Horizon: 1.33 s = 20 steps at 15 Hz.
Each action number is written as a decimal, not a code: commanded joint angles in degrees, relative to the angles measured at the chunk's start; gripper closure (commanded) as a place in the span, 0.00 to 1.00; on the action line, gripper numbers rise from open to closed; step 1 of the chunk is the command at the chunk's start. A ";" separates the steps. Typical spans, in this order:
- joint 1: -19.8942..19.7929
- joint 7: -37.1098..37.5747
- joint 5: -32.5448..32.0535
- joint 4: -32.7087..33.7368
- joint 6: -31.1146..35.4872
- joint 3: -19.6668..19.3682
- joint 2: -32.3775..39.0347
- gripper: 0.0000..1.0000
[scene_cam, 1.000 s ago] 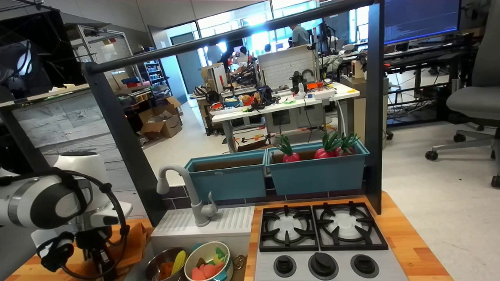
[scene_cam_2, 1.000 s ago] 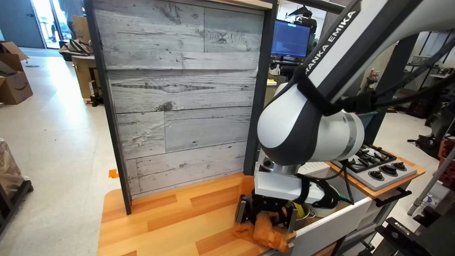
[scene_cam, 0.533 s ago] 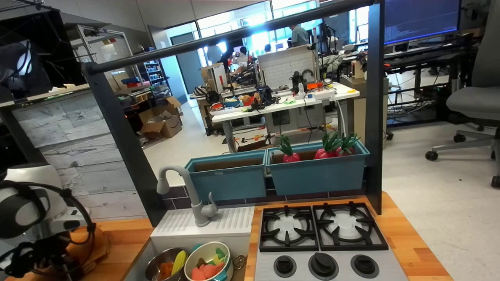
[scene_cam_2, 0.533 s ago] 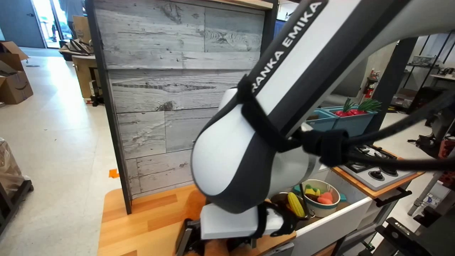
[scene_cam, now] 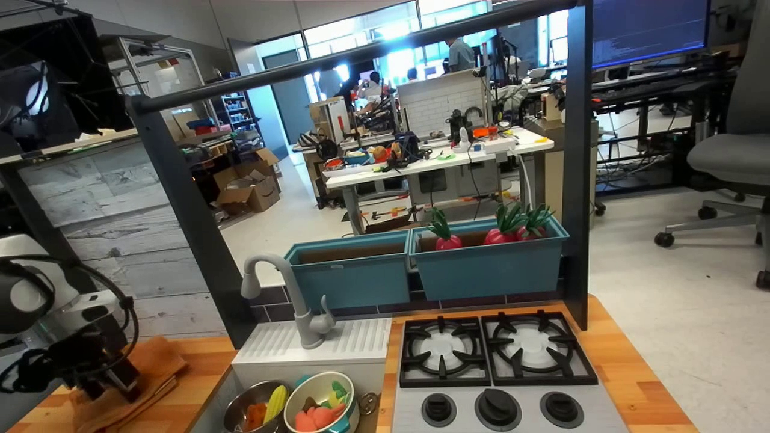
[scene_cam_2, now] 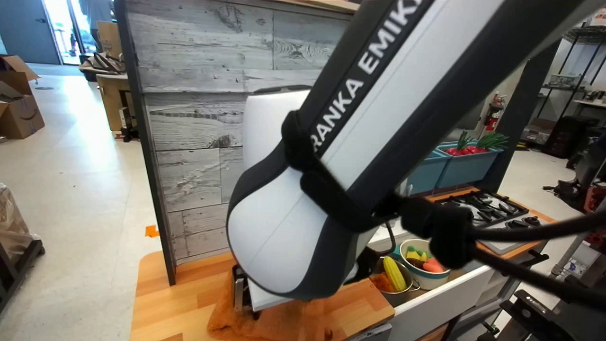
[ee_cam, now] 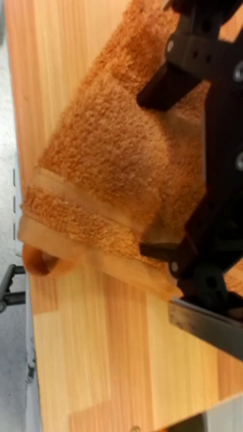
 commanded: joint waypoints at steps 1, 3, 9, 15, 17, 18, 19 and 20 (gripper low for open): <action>3.95 3.11 -3.24 -10.68 -0.52 -4.72 -9.97 0.00; 4.51 3.24 -4.25 -16.20 -1.03 -5.75 -15.36 0.00; -0.05 6.48 -4.42 -29.11 -3.23 -9.19 -25.27 0.00; -15.25 3.77 -2.78 -24.85 -3.31 -5.42 -15.30 0.32; -16.94 4.30 -3.02 -20.94 -0.42 -5.08 -10.65 0.12; -16.12 4.90 -3.96 -19.24 0.56 -5.85 -8.56 0.09; -15.16 5.37 -4.53 -16.90 1.08 -6.77 -6.23 0.06; -14.37 5.56 -4.75 -14.74 1.12 -7.35 -4.28 0.02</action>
